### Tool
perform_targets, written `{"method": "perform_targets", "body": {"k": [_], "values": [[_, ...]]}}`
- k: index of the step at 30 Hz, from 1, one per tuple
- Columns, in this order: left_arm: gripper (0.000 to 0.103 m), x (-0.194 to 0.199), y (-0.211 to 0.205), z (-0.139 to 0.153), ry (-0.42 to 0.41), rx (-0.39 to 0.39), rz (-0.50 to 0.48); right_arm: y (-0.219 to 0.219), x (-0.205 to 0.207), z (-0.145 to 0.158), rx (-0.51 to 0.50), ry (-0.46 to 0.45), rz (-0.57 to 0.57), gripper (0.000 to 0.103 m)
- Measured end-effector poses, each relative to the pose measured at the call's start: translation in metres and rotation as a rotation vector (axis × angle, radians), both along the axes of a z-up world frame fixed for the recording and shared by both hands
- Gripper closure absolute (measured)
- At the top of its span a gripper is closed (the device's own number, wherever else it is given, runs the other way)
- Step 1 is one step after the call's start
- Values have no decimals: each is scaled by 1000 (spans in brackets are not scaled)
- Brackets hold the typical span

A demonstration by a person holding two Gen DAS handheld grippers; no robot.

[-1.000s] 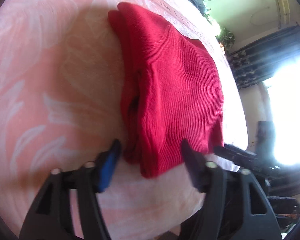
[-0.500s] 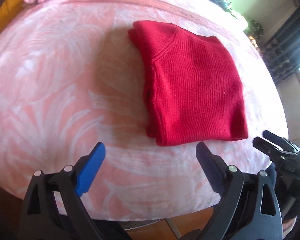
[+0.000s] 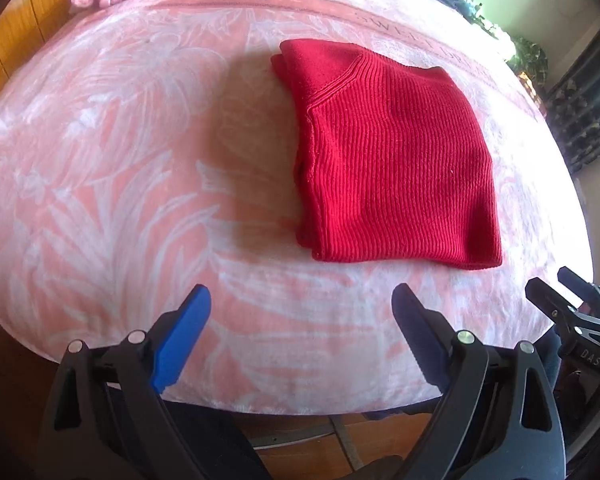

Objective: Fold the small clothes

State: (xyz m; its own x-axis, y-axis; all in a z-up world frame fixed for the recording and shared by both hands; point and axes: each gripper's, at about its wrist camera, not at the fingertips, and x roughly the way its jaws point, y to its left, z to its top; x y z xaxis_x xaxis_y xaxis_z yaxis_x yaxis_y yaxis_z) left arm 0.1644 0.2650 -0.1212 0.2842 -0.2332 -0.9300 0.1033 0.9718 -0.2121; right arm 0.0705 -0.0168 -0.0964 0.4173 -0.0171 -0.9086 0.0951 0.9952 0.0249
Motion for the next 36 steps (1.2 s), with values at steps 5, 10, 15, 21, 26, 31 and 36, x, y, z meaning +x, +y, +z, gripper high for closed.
{"method": "perform_targets", "body": {"k": [5,10,15,21,26,31,36], "values": [[12,-11,0,10,0,16,-1,5,-10,12,16,-17,4,4],[12,-24,1,26,-26,44,0,11,-18,23,6,-24,-9,4],[12,-33,3,41,-38,71,7,15,-25,36,-14,-57,-1,4],[12,-45,6,61,-73,98,21,21,-31,48,-37,-67,5,4],[12,-55,5,81,-129,134,18,22,-33,54,-39,-62,-10,4],[12,-62,3,100,-178,148,13,22,-34,57,-27,-64,-14,4],[12,-66,3,110,-194,157,18,25,-37,62,-21,-70,-2,4]]}}
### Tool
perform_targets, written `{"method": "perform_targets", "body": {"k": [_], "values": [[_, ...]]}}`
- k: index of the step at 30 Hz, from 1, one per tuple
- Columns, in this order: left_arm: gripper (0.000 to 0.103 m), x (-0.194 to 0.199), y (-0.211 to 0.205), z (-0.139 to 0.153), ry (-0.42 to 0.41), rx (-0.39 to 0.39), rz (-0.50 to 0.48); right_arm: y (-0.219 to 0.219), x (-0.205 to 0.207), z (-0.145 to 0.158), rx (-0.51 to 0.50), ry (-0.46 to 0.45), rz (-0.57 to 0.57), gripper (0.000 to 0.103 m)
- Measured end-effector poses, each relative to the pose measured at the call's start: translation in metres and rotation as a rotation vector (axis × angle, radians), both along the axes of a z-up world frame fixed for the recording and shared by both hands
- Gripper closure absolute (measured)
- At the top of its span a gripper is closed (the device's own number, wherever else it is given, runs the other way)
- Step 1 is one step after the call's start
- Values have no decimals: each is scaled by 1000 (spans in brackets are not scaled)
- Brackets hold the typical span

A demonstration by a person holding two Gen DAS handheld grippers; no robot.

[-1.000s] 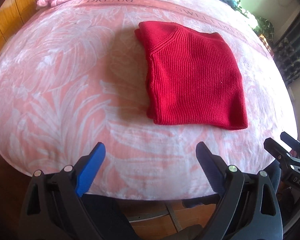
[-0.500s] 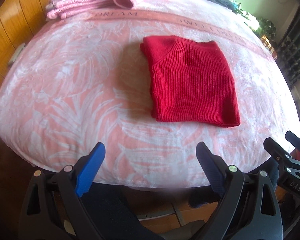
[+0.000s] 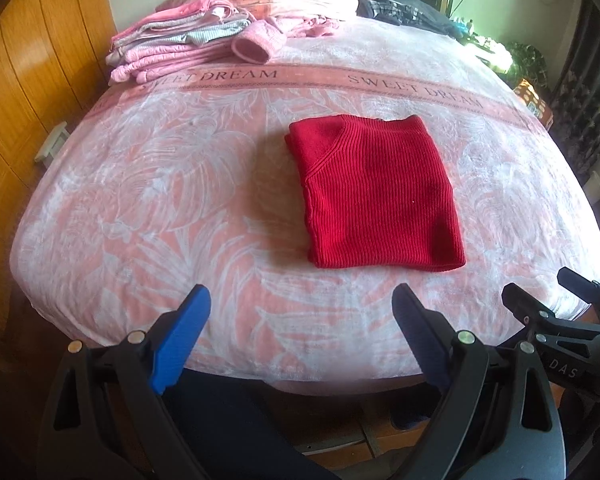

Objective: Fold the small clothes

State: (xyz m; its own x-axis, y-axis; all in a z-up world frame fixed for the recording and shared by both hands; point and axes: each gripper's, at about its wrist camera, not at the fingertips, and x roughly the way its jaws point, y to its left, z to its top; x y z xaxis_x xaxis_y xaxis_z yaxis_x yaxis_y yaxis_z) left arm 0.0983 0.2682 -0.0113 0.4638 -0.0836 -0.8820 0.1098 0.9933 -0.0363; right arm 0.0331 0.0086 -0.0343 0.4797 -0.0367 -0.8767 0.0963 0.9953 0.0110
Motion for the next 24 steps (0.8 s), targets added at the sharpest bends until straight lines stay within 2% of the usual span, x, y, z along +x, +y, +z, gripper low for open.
{"method": "perform_targets", "body": {"k": [7,24], "values": [[12,-8,0,6,-3,15,-3,8,-3,6,-24,-5,14,4],[12,-6,9,-2,12,33,23,9,0,4,-25,10,21,4]]}}
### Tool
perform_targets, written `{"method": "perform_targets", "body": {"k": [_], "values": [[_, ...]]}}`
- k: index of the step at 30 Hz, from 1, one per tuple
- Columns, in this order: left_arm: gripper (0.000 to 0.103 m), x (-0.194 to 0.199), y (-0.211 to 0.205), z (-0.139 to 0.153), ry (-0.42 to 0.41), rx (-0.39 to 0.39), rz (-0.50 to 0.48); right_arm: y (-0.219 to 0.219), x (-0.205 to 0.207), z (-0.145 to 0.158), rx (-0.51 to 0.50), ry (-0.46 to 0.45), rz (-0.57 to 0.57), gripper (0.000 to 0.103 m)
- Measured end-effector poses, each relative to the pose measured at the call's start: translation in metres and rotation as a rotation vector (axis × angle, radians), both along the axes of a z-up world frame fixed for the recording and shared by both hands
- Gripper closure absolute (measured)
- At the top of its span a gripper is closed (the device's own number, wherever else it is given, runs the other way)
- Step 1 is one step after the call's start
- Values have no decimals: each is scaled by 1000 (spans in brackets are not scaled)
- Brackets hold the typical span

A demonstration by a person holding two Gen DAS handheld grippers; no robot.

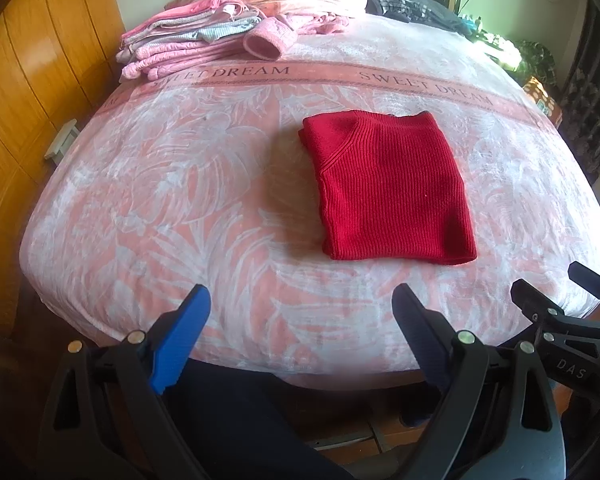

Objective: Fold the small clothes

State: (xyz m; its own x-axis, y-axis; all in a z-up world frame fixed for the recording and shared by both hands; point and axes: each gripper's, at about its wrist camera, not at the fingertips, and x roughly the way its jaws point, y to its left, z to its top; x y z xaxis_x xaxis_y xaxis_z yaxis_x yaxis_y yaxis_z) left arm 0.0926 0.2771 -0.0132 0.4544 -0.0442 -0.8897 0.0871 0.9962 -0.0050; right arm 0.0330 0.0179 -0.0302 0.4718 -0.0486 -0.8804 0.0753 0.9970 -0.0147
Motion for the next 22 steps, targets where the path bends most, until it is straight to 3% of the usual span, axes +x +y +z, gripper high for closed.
{"method": "perform_targets", "body": {"k": [12,22], "values": [[12,3,0,-6,14,-2,1,2,3,-1,-31,-17,2,4],[12,4,1,-6,3,10,4,-5,5,-3,4,9,-21,4]]}}
